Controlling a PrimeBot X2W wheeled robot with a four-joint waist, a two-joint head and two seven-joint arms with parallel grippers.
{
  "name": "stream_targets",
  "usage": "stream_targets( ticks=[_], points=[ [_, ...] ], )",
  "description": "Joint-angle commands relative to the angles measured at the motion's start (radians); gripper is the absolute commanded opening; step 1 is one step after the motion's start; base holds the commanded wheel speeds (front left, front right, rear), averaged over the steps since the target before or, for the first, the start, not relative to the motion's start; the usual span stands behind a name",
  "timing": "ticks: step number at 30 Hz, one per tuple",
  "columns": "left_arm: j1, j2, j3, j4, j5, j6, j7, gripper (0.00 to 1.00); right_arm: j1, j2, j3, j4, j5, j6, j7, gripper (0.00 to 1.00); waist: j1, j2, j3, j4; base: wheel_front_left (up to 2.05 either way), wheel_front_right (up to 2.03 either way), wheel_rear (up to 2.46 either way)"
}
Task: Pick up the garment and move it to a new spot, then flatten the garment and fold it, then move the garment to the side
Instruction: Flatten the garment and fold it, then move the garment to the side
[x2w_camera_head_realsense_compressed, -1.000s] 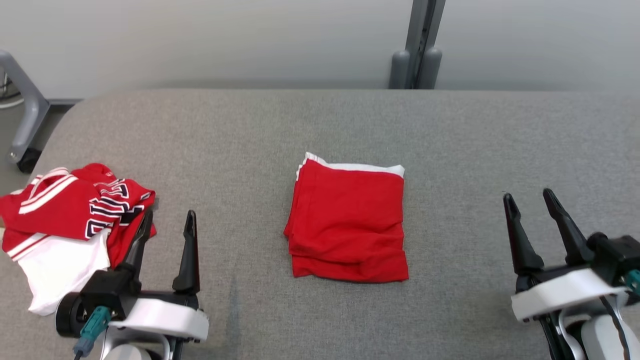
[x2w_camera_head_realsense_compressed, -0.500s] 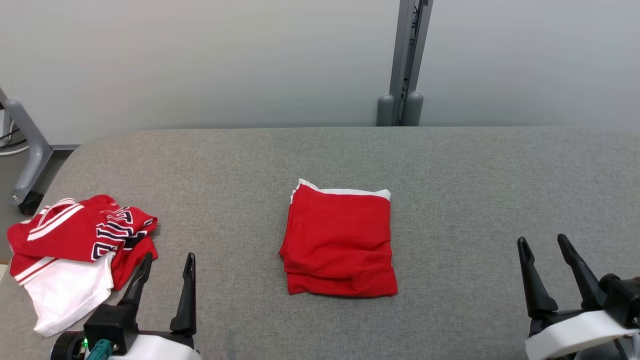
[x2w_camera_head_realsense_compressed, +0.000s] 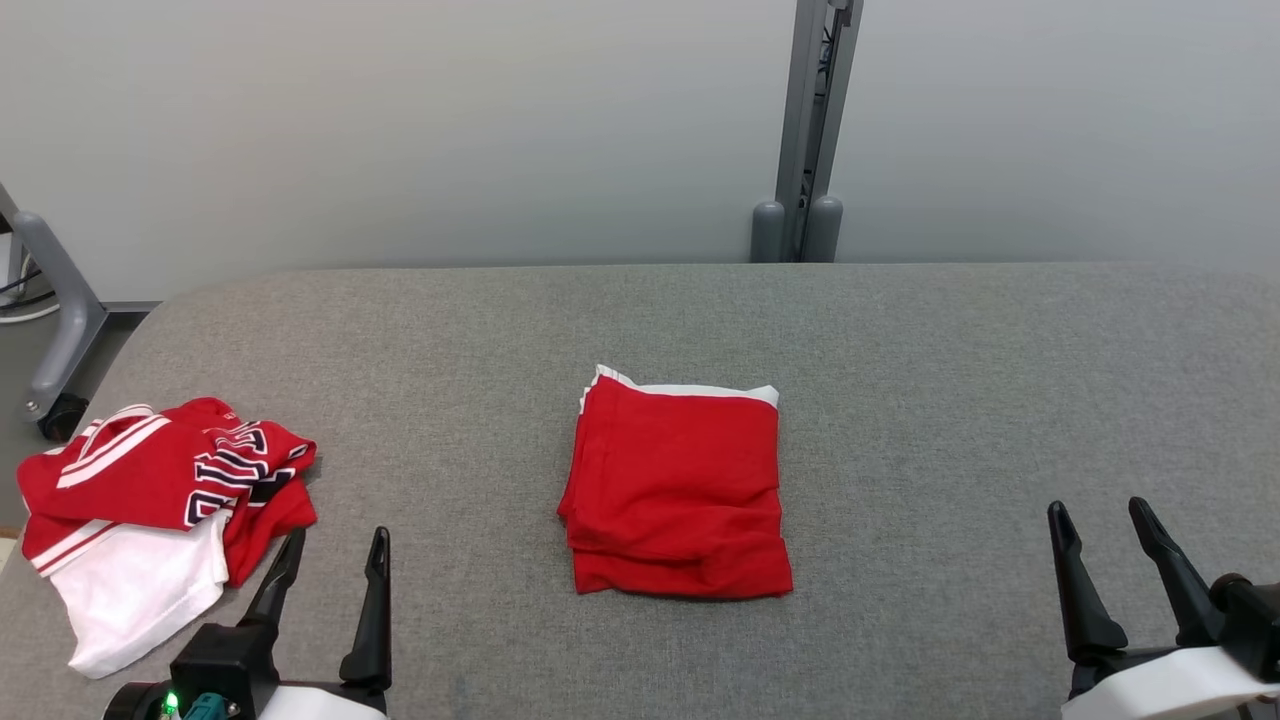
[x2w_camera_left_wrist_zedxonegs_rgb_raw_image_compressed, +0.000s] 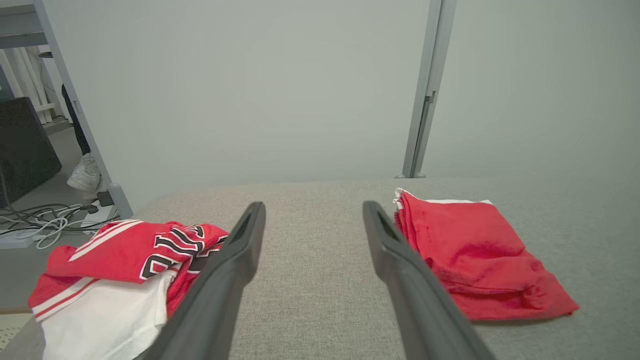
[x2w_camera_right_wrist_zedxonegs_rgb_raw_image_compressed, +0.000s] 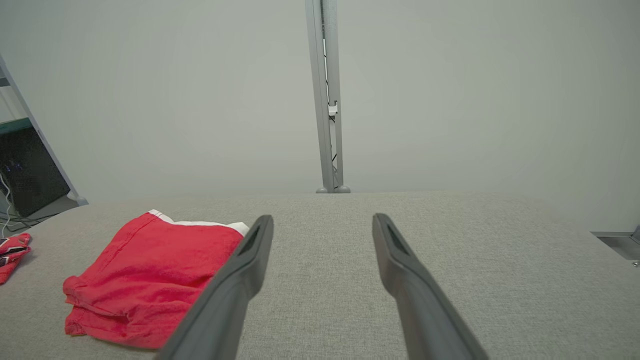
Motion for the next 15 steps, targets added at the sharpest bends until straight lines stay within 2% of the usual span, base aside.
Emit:
stream_targets(
  ticks=[1,15],
  points=[
    [0.002,0.007,0.005,-0.004,-0.004,0.003,0.0,1.0,0.005,0.0,-0.006,-0.009,-0.001,0.0,0.004,1.0,0.0,-0.0001,0.001,0.0,0.0,0.0,0.0],
    [-0.019,0.008,-0.01,-0.006,-0.005,0.007,0.003,1.0,-0.005,0.008,-0.002,-0.004,-0.003,0.0,0.011,1.0,0.0,-0.0001,0.007,-0.002,0.0,0.0,0.0]
  ],
)
